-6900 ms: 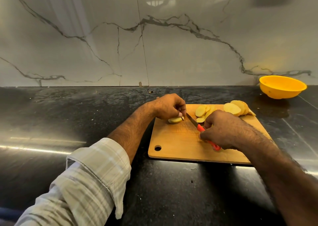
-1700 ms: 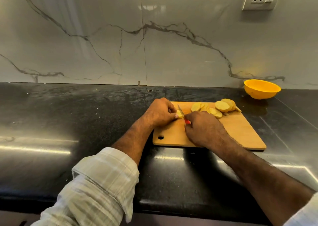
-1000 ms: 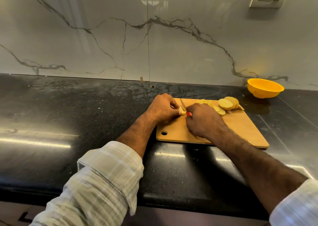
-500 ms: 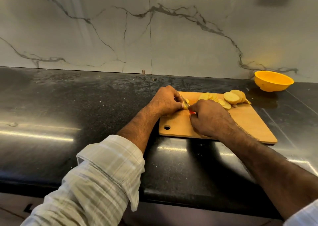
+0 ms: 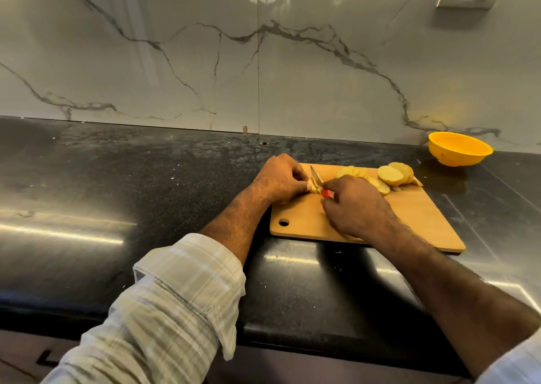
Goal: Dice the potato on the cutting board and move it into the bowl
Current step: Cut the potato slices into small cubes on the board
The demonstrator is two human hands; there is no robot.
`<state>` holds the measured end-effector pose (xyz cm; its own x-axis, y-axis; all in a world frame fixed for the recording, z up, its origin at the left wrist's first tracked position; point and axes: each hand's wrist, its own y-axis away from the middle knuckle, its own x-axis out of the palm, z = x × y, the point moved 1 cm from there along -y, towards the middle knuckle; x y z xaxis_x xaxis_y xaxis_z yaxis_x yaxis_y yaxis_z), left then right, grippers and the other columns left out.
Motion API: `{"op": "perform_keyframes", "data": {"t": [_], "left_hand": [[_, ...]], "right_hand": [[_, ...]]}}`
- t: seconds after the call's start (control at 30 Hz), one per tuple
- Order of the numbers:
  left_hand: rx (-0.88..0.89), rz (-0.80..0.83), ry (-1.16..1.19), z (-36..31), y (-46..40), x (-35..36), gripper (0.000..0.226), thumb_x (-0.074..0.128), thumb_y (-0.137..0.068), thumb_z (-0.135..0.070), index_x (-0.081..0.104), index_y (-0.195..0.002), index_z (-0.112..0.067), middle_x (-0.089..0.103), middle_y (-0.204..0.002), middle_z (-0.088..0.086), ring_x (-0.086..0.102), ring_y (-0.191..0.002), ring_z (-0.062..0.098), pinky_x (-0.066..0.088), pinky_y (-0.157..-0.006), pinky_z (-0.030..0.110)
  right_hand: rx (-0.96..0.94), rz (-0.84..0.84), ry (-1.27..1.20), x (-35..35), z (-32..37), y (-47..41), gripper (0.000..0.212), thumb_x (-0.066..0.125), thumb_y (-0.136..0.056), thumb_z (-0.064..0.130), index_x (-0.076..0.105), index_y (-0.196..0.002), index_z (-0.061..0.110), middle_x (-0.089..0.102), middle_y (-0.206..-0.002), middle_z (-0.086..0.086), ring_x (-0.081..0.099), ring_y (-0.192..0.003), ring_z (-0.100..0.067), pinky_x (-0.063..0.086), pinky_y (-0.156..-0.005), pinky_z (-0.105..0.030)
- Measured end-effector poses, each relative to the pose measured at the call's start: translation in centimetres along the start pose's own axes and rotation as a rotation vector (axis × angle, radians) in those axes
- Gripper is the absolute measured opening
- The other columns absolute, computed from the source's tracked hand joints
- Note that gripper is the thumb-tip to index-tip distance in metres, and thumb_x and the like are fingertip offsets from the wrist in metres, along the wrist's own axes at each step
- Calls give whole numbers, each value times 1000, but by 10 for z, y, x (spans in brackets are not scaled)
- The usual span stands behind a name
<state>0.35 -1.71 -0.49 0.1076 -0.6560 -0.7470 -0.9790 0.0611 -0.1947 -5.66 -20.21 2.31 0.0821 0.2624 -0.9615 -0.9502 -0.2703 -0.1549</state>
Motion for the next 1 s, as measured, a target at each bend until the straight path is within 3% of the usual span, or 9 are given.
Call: {"op": "perform_keyframes", "data": {"t": [0.27,0.5,0.7,0.83,1.0], "left_hand": [[-5,8,16,0,0,0,18,89,-83,-26,83,-100,-21,77,-99,-9,69,-92,3,61,-89,28],[-15,26,8,-2,0,-2,12,89,-84,-24,84,-95,-22,78,-95,-10,70,-93,4,61,-92,29],[-2,11,5,-2,3,-2,12,88,-84,-24,84,-95,-23,78,-94,-12,70,-91,0,60,-89,24],[-33,20,57,3,3,-8,20,91,-80,-29,83,-98,-23,76,-94,-12,69,-91,1,55,-80,17],[-39,12,69,4,2,-7,14,92,-80,-25,84,-92,-26,76,-89,-13,70,-87,0,56,-78,17]], "right_hand": [[-9,56,52,4,6,2,45,62,-98,40,61,-143,31,66,-128,0,61,-113,-21,59,-88,-38],[-20,130,51,1,11,-12,42,67,-95,29,67,-137,24,68,-124,-1,63,-110,-21,60,-91,-40],[8,106,41,7,13,-20,34,66,-96,31,69,-128,22,69,-114,-1,63,-101,-21,60,-81,-36],[7,-14,42,6,5,-12,36,61,-97,33,68,-132,25,70,-119,-2,63,-101,-22,59,-78,-37],[6,56,63,5,10,-7,41,63,-98,37,63,-139,27,66,-131,-2,62,-112,-23,60,-85,-38]]}}
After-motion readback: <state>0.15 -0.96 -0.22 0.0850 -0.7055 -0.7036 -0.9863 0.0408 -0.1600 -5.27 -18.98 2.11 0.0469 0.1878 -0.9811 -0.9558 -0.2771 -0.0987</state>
